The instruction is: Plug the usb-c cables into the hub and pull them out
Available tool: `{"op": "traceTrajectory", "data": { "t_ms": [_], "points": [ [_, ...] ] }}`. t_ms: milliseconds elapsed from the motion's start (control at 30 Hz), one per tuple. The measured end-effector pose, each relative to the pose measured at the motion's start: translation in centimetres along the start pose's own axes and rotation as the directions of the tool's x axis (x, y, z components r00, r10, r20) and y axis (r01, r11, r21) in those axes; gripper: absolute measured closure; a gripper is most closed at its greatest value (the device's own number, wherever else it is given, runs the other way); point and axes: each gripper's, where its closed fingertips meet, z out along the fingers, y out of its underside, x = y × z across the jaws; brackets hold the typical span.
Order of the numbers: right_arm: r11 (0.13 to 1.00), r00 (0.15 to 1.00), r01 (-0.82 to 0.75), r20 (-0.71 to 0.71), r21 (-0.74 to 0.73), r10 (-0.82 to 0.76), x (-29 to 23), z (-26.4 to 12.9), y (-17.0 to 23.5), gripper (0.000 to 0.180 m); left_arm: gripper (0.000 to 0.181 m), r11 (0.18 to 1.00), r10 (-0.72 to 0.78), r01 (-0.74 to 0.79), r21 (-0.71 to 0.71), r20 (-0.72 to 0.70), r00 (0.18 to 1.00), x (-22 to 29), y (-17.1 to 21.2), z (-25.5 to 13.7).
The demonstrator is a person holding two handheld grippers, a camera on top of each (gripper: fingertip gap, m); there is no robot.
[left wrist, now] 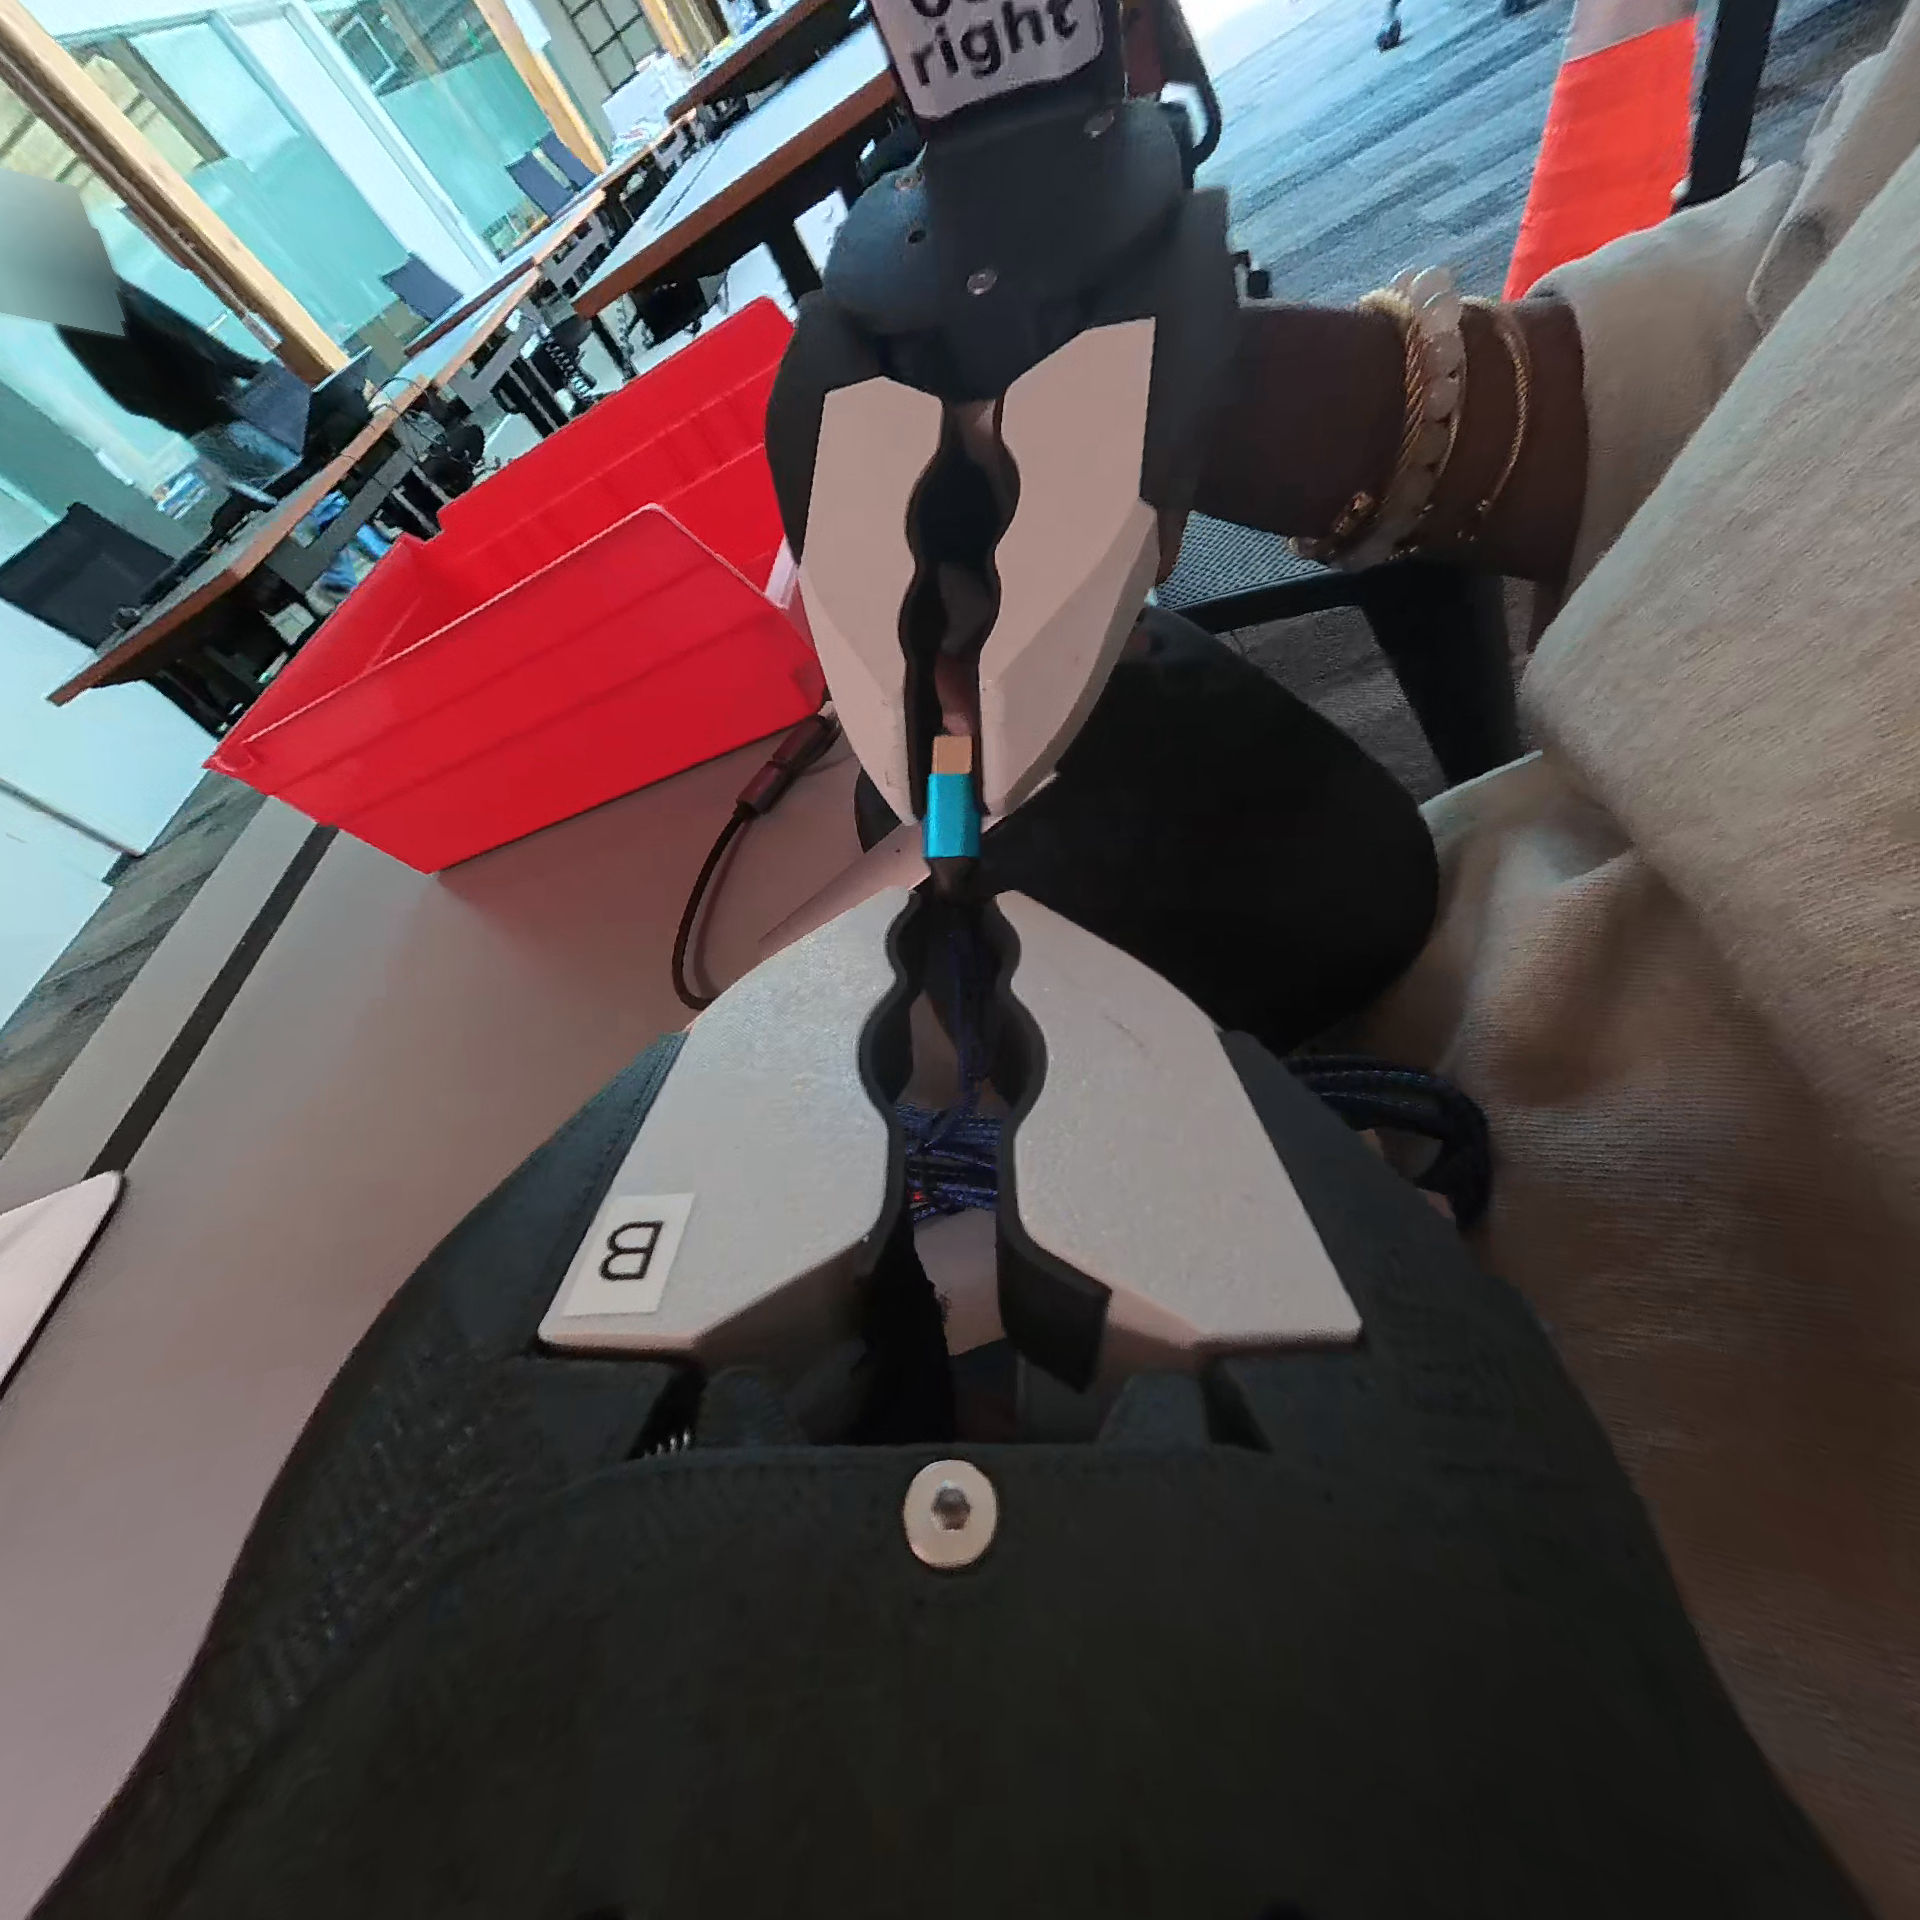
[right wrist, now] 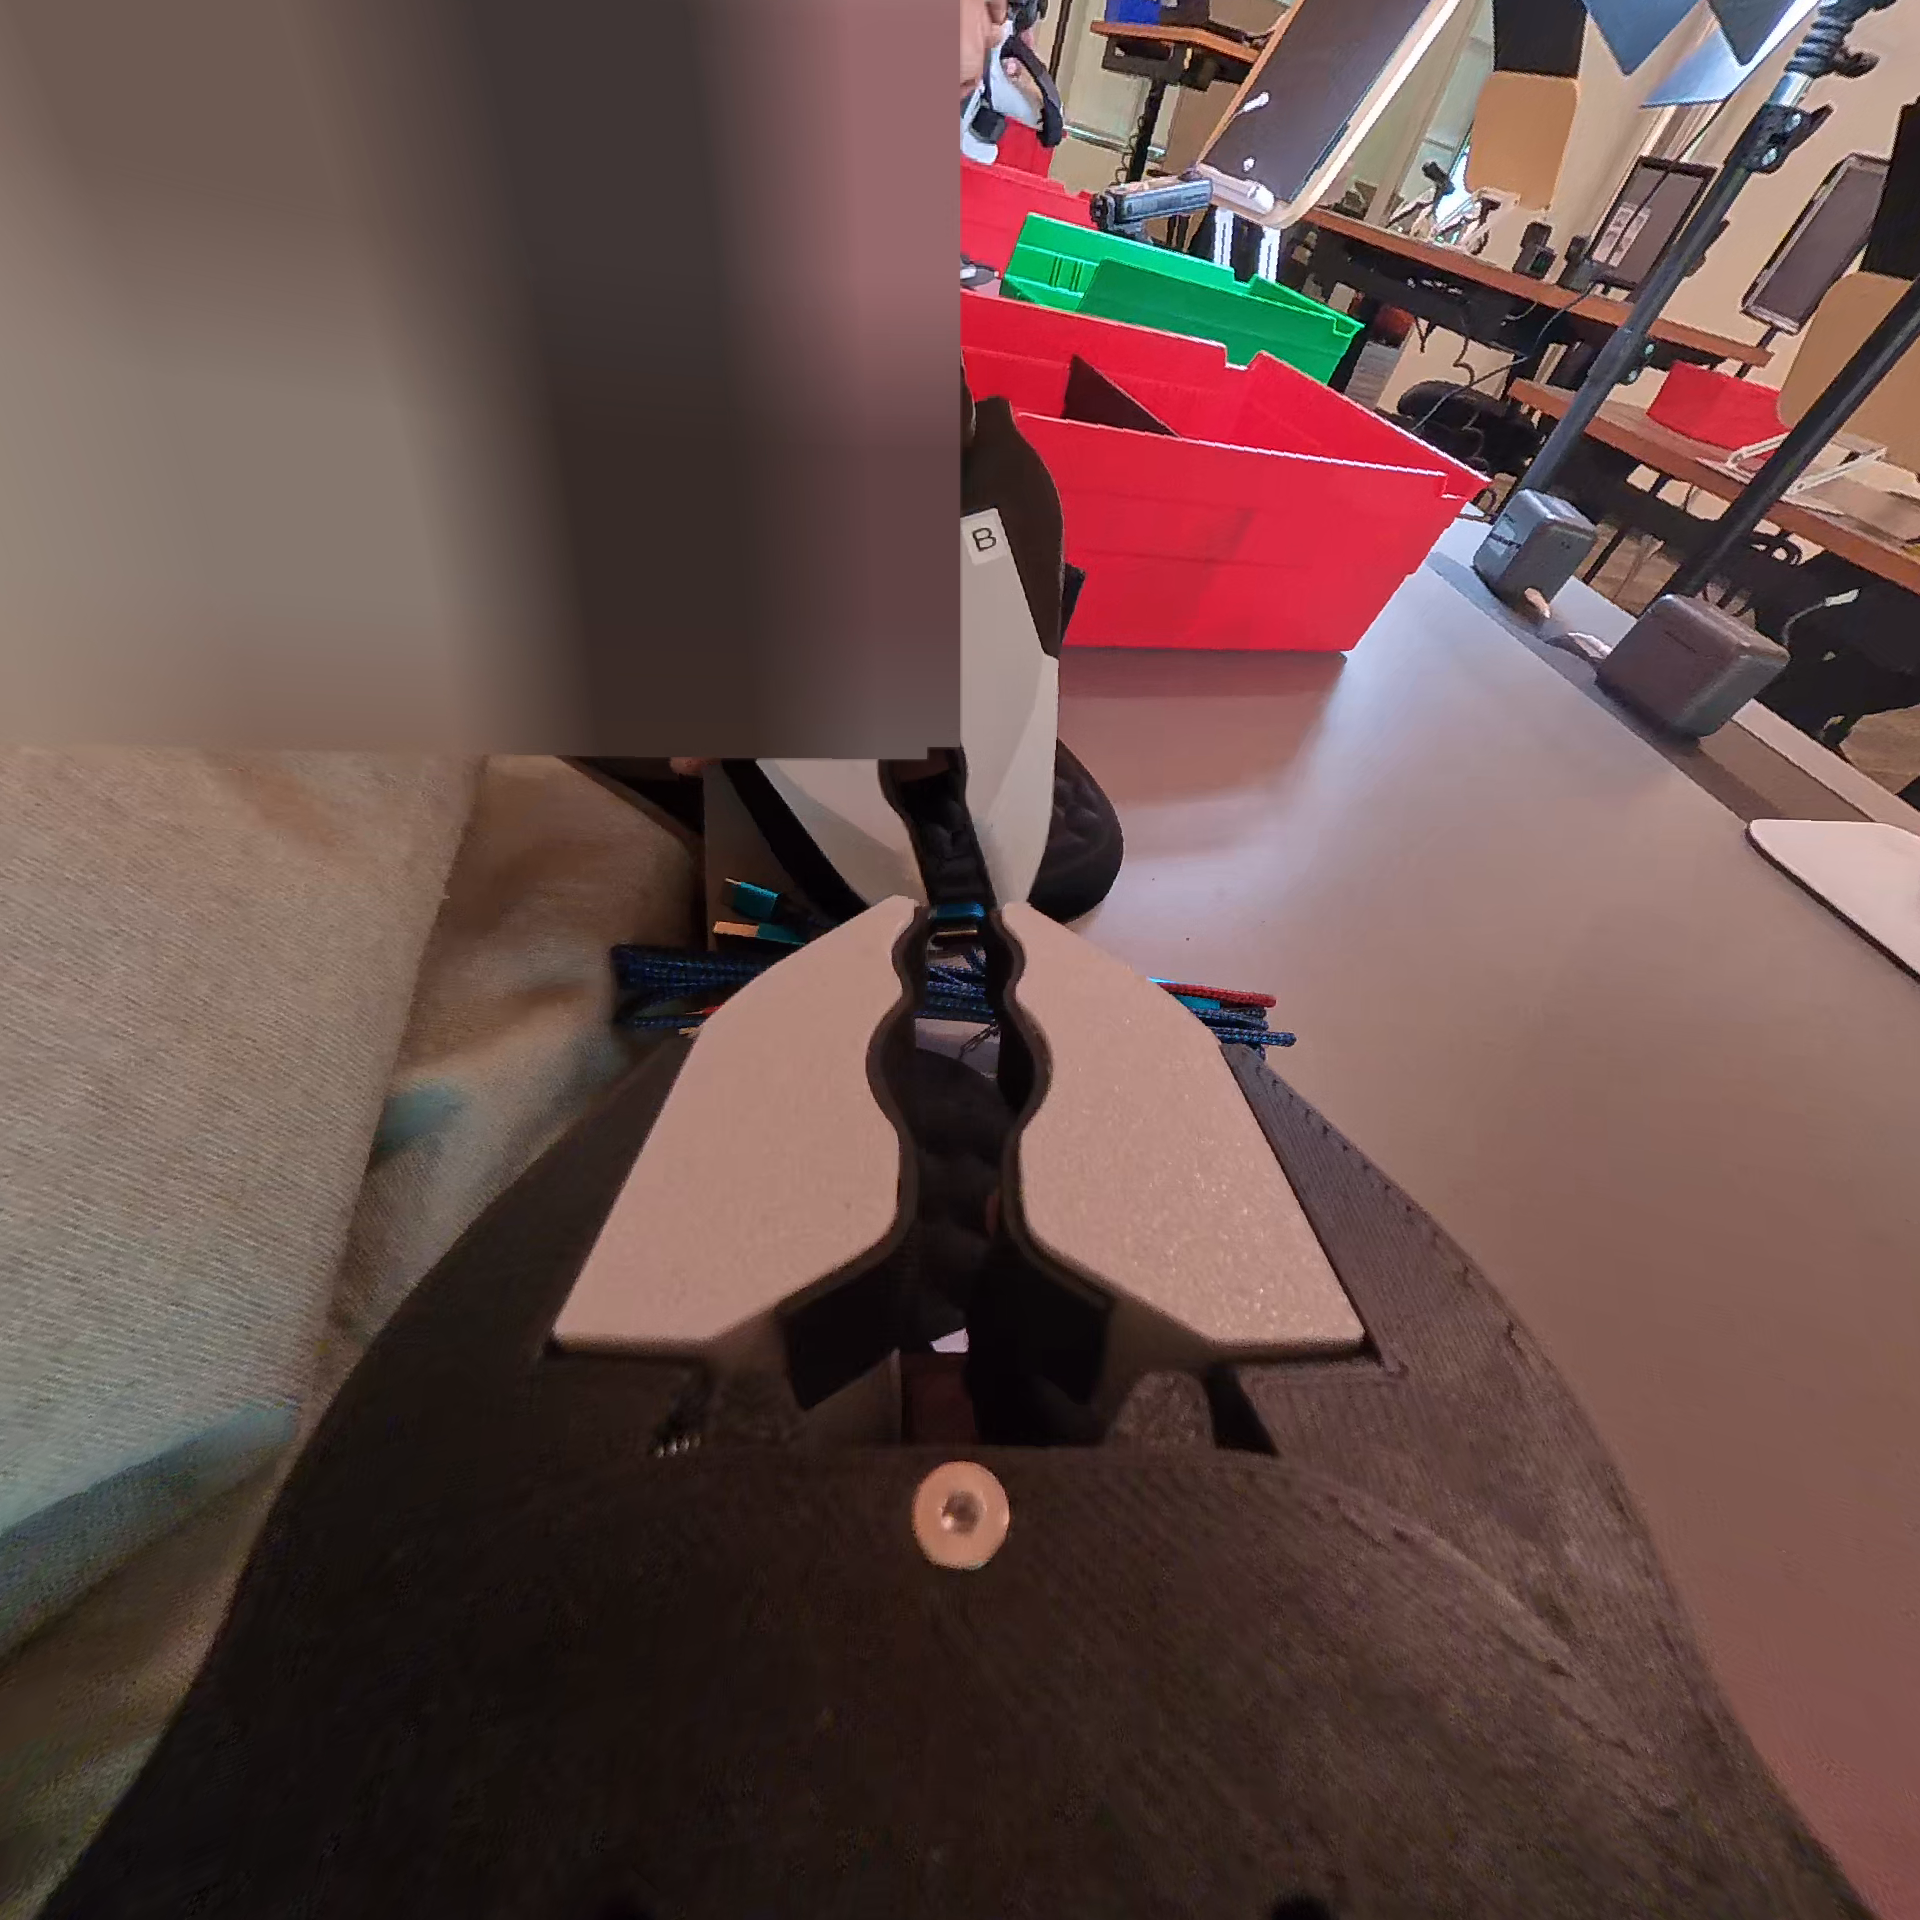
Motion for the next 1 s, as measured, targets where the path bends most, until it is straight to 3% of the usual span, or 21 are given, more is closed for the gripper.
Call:
{"op": "traceTrajectory", "data": {
  "t_ms": [33,300,1000],
  "points": [
    [1.0,1.0,0.001,-0.001,0.0,-0.001,0.02,0.0,0.01,0.17,0.168,1.0,-0.005,0.005,0.015,-0.014,1.0,0.2,-0.24,-0.09],
    [1.0,1.0,0.006,0.009,0.002,-0.006,-0.24,0.26,-0.07,0.17,0.153,0.999,-0.037,0.038,0.02,-0.032,0.999,0.47,-0.53,0.16],
    [1.0,1.0,0.019,0.012,-0.013,-0.019,-0.46,0.64,0.02,0.17,0.169,0.996,-0.087,0.088,0.012,-0.048,0.995,0.49,-0.42,0.43]
  ]
}}
